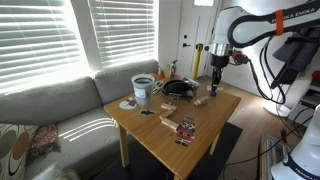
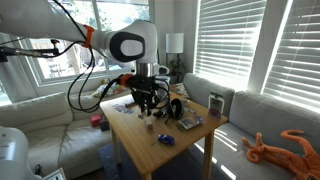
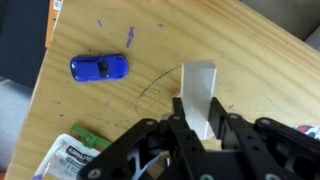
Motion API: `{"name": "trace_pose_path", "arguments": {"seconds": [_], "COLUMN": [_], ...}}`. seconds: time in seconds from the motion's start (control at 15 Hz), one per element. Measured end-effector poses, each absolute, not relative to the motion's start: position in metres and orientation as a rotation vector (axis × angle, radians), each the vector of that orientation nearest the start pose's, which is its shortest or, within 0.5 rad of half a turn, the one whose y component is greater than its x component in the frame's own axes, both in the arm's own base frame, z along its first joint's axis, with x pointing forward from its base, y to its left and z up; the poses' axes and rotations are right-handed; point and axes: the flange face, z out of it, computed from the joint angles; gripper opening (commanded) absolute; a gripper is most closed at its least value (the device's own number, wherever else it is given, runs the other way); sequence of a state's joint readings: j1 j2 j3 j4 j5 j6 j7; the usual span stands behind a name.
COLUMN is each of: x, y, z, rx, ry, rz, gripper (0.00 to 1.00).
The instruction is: Stack the wooden block on the right
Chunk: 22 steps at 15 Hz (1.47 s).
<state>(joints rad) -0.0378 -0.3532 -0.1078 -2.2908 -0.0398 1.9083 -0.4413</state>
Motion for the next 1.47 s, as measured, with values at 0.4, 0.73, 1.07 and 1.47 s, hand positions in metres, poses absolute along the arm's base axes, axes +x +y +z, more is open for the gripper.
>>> {"name": "trace_pose_path", "arguments": {"seconds": [0.4, 0.73, 1.07, 1.47], "x": [0.435, 0.448, 0.455, 0.454], "y": [-0.068, -0.055, -0.055, -0.058], "z": [0.485, 0.479, 0.474, 0.473], "rx": [-2.943, -2.855, -2.853, -2.721], "ry": [-0.988, -1.305, -1.341, -1.526], "rz": [0.067, 0.14, 0.173, 0.107], "gripper": [0.07, 0.07, 0.07, 0.07]}}
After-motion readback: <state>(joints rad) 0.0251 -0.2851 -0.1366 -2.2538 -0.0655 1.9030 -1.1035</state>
